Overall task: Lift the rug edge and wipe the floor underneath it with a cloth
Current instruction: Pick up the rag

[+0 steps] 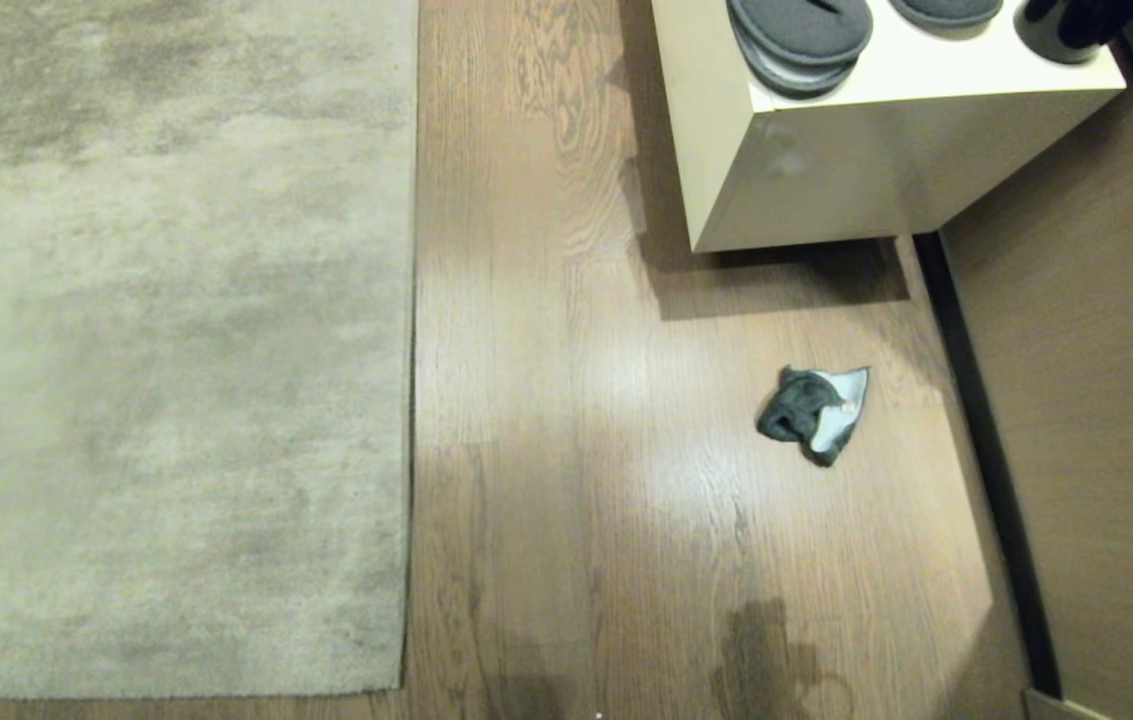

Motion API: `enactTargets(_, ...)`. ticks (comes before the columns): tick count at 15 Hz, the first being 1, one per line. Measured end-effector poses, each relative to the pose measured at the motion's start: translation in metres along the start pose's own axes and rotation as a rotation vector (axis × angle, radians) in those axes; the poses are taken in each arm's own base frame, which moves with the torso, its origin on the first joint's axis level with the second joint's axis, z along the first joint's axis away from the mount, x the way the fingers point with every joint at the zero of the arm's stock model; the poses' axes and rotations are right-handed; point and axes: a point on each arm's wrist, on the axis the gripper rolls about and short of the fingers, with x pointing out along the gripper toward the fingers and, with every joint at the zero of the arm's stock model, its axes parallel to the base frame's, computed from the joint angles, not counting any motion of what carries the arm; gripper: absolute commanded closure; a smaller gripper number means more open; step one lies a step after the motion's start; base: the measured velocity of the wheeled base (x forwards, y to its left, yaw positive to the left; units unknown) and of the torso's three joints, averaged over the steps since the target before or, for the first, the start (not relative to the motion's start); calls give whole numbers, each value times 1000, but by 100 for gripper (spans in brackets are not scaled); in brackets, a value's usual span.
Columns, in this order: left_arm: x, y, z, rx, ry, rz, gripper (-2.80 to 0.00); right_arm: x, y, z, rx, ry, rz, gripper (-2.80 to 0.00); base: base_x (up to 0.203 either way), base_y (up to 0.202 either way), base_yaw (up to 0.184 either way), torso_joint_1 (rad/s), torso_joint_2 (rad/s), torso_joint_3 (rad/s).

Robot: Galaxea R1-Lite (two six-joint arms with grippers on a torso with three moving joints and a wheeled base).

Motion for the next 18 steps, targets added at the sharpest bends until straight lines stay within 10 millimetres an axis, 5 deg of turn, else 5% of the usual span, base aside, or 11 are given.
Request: enactTargets(18,0,0,0,0,-2,0,0,0,0,0,0,0,0,0,0,0,0,2,2,-197)
